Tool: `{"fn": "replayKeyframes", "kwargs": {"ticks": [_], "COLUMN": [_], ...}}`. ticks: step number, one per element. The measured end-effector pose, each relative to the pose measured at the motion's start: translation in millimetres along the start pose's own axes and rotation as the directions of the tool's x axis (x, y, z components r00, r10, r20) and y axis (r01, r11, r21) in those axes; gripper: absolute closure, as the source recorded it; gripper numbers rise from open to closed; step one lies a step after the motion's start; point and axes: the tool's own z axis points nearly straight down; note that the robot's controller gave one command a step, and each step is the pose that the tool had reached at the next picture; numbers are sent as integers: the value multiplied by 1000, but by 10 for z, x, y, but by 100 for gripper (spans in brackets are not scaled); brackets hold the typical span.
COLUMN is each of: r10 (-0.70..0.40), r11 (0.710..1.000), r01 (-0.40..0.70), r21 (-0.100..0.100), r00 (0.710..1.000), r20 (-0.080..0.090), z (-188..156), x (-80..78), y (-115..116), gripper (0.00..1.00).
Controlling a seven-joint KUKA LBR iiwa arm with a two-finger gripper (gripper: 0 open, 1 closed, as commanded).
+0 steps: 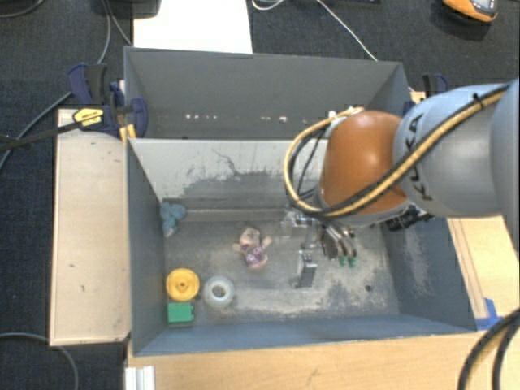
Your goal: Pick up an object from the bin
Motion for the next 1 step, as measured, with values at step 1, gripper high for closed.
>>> {"fn": "replayKeyframes", "kwargs": {"ticks": [1], "r10": [3], "r11": [1000], "r01": [-3], "r21": [0], "r00": [1000], "r20": [8], "z": [-46], "x": [-19], "y": [-3], "gripper": [0]}}
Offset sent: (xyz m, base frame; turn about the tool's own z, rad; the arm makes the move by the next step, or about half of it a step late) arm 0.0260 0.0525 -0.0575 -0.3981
